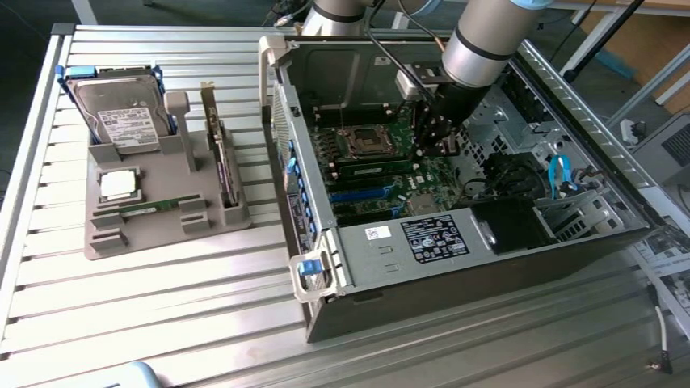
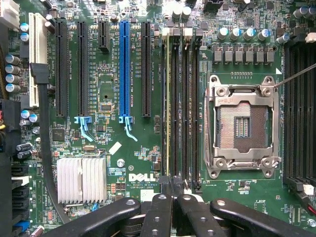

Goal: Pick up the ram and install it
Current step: 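Press down the ram until it locks into place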

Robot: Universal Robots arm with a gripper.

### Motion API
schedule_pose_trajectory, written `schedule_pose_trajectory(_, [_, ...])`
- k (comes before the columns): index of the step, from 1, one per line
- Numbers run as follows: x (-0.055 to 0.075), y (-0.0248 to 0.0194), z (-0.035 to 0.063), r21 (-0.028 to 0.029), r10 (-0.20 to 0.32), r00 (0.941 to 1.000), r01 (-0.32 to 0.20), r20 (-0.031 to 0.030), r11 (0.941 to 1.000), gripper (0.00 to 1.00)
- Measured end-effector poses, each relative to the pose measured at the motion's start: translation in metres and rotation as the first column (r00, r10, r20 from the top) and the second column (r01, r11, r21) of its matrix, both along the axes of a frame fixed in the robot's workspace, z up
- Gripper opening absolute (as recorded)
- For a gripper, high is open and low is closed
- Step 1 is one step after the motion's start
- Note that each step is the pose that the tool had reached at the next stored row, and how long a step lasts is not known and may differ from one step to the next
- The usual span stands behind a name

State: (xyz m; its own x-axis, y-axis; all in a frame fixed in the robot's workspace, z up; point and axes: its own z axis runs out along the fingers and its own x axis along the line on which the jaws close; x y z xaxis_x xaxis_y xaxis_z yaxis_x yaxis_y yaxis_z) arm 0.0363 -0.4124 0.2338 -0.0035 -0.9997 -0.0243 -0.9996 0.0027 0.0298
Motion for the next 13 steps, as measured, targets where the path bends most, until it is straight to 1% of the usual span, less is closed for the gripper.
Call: schedule_pose_trajectory(13, [0.0, 0.0, -0.0023, -0.0001, 0.0, 1.0, 0.0, 0.0, 1.0, 0.11])
